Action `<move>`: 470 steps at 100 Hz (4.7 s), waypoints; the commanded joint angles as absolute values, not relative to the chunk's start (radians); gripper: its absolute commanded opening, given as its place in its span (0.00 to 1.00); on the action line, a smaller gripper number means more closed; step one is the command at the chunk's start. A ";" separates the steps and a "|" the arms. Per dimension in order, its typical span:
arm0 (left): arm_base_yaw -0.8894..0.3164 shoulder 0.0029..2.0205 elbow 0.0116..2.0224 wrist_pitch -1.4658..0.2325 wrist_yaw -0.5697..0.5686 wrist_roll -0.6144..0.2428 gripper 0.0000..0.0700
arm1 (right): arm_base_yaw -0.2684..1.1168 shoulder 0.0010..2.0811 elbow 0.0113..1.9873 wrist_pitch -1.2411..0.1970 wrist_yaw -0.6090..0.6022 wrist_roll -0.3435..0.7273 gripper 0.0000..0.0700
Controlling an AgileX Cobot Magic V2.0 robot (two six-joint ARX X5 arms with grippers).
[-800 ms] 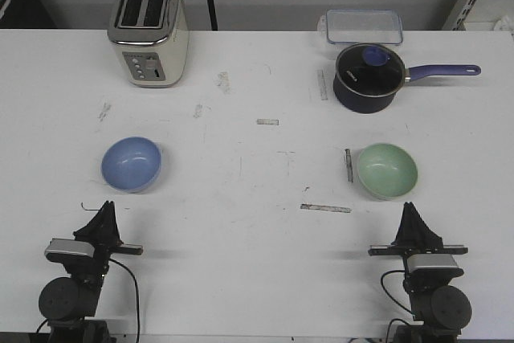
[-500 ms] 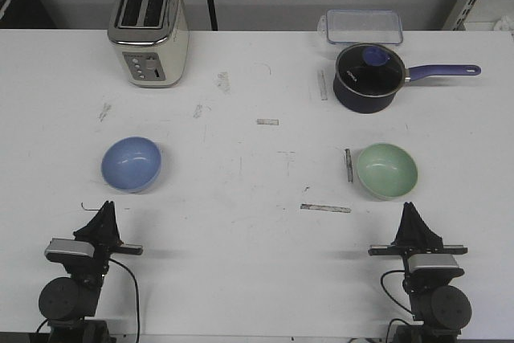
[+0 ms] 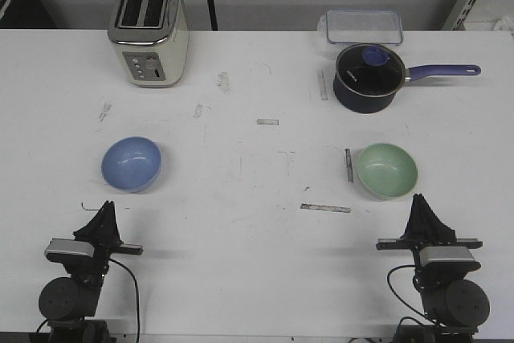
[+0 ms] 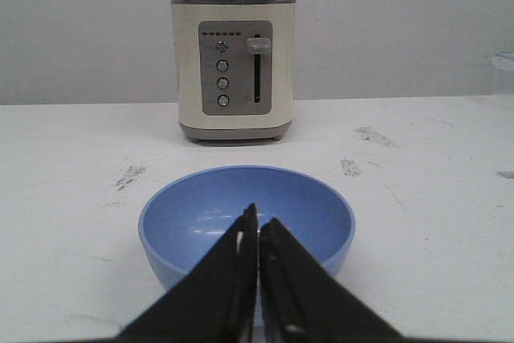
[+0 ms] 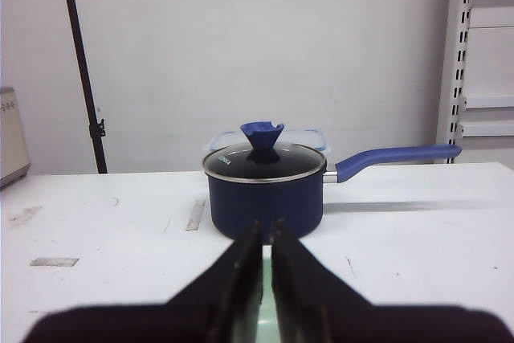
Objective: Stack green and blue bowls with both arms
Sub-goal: 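Reach the right gripper to the pale green bowl and grip its rim, then slide the green bowl with the right gripper toward the table center, then release the green bowl and retract the right gripper to rest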
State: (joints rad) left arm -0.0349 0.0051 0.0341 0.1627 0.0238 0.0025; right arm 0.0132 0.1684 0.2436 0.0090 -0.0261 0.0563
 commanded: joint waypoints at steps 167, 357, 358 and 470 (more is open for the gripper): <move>-0.033 0.003 0.012 0.174 0.022 0.007 0.00 | -0.299 1.592 1.378 -1.002 -0.291 0.033 0.55; -0.033 0.003 0.012 0.174 0.022 0.007 0.00 | 0.299 1.659 1.349 -0.772 -0.258 0.433 0.00; -0.033 0.003 0.012 0.174 0.022 0.007 0.00 | 0.307 1.660 1.349 -0.768 -0.259 0.439 0.00; -0.033 0.003 0.012 0.174 0.022 0.007 0.00 | 0.486 1.742 1.349 -0.671 -0.161 0.527 0.34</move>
